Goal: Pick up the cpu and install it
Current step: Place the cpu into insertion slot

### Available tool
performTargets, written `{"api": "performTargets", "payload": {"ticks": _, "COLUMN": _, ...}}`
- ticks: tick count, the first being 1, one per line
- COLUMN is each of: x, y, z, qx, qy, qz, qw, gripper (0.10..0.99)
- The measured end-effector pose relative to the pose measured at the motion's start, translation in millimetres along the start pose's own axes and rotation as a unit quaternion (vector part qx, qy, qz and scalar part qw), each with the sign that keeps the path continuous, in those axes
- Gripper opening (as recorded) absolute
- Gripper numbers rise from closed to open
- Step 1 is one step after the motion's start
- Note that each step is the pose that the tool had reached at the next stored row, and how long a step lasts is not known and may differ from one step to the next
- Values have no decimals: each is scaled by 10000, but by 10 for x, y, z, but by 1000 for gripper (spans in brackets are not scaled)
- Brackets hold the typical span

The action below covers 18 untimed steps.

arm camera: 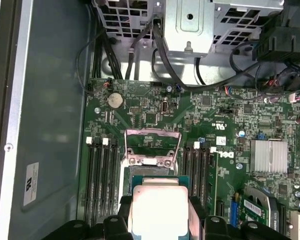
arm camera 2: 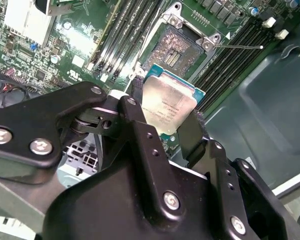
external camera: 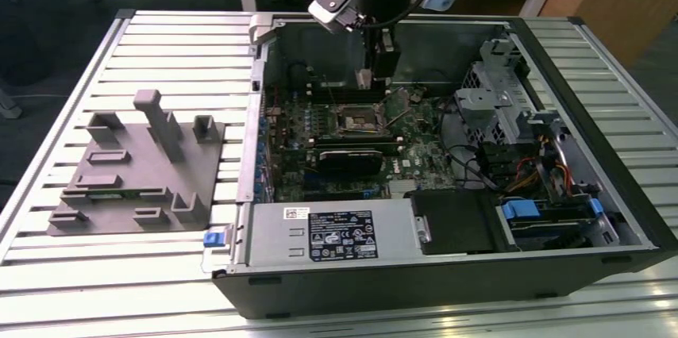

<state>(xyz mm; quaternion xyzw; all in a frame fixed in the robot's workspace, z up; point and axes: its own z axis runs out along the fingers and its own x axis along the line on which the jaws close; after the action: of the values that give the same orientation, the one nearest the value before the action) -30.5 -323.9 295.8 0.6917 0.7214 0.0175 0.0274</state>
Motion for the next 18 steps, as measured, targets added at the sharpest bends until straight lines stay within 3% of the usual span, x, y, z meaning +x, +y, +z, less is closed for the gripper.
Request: {"api": "performTargets", "payload": {"ticks": 18, "x": 5, "y": -50, "z": 225, "qx": 0, "qy": 0, "qz": 0, "qw": 10000, "gripper": 529}}
